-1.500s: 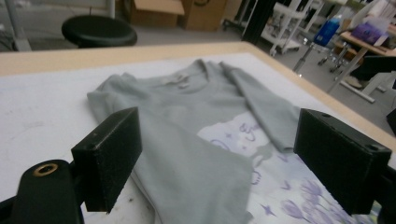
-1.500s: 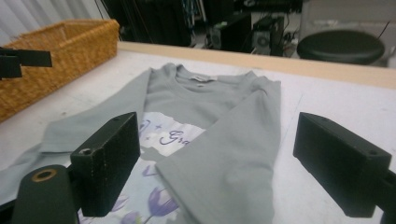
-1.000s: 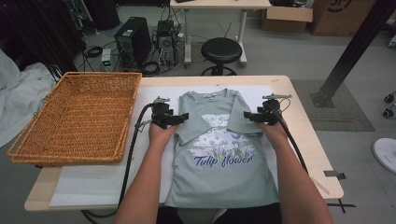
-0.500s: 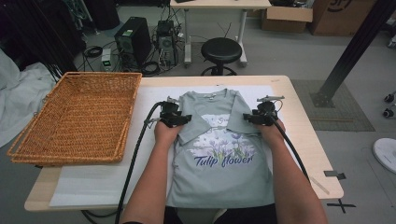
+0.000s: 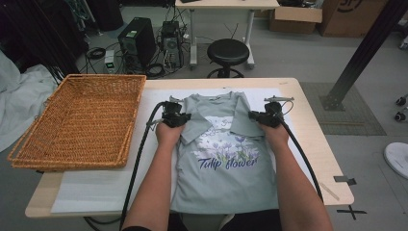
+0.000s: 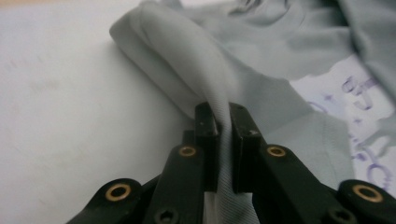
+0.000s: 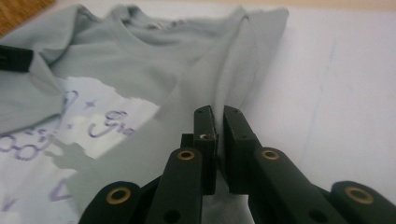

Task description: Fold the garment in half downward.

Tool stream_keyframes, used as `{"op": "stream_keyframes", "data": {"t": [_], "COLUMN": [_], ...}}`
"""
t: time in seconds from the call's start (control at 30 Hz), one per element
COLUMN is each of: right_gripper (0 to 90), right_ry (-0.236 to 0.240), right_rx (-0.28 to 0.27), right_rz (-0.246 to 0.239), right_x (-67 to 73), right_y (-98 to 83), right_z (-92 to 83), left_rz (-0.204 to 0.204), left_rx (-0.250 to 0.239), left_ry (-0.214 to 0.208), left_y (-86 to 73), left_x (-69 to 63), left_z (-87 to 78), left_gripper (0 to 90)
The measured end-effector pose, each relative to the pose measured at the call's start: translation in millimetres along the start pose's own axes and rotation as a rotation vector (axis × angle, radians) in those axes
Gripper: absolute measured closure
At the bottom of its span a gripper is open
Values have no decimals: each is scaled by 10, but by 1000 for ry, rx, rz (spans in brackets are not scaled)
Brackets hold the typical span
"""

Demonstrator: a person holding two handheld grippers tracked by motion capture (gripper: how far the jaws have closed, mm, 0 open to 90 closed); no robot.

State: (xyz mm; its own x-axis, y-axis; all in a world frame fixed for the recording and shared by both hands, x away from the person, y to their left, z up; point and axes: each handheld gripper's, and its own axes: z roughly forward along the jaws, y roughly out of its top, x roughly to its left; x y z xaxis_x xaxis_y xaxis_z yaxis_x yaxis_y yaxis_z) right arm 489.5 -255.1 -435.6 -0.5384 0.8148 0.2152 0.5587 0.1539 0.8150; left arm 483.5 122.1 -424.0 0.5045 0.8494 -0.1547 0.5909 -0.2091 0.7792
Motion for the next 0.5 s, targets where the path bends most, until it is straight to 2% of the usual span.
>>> {"op": "stream_keyframes", "data": {"t": [0.07,0.13,0.2,0.23,0.33,0.4,0.5], "right_gripper": [853,853,852,852,852,852,851], "right_ry": [35,74,108,140,198,214,240], "right_rx": [-33,-34,-8,-6,-11,-2,-34], "right_rz": [2,-2,-20,-16,-49,-92,-133], "right_x": [-4,-44,-96,-121,-122,-95,-34], "right_y": [79,140,154,143,98,62,2], "right_z": [-9,-25,-55,-70,-138,-209,-374], "left_rz": [36,39,61,63,71,92,113], "left_rx": [-16,-24,-10,-9,-28,-50,-83], "left_ry": [-48,-107,-128,-142,-185,-193,-207], "left_y": [64,66,38,18,-32,-61,-117], "left_x": [64,104,125,132,126,82,-13], "left_z": [-75,-129,-186,-209,-316,-431,-592], "left_gripper": [841,840,840,839,839,839,838]}}
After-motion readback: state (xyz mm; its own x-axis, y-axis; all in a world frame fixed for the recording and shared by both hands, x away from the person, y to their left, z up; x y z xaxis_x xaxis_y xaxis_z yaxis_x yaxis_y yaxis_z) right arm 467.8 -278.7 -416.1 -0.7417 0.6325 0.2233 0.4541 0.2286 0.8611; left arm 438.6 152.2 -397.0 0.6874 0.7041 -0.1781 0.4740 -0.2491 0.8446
